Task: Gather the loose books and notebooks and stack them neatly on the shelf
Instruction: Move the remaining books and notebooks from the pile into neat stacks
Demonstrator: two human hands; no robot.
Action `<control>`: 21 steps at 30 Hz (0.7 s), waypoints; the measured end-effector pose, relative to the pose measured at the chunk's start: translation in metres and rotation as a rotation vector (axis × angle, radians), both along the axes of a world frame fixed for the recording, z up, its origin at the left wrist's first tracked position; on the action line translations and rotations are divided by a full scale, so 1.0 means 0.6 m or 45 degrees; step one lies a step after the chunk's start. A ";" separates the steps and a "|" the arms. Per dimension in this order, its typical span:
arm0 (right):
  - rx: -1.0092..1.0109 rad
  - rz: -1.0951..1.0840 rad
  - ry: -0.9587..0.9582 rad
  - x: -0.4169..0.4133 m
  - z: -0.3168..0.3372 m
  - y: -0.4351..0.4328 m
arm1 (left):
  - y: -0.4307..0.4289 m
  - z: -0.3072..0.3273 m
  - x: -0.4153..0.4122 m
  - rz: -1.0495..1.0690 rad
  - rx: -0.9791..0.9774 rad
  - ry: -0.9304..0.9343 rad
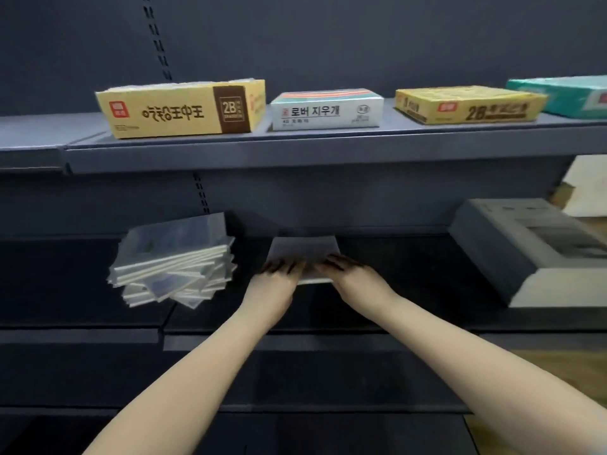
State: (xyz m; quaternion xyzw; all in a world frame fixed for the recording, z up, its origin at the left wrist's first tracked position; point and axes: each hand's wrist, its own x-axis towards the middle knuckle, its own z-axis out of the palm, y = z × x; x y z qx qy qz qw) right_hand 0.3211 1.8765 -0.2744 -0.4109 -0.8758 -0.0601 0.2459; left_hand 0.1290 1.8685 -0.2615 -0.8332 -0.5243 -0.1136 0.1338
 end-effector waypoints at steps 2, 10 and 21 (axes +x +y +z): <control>-0.052 -0.130 -0.035 0.055 -0.007 -0.023 | 0.002 -0.015 0.056 -0.054 -0.070 0.015; -0.262 -0.619 -0.134 0.263 -0.069 -0.120 | -0.021 -0.054 0.281 -0.496 -0.209 0.119; -0.256 -0.734 -0.071 0.344 -0.114 -0.192 | -0.018 -0.094 0.403 -0.675 -0.288 0.276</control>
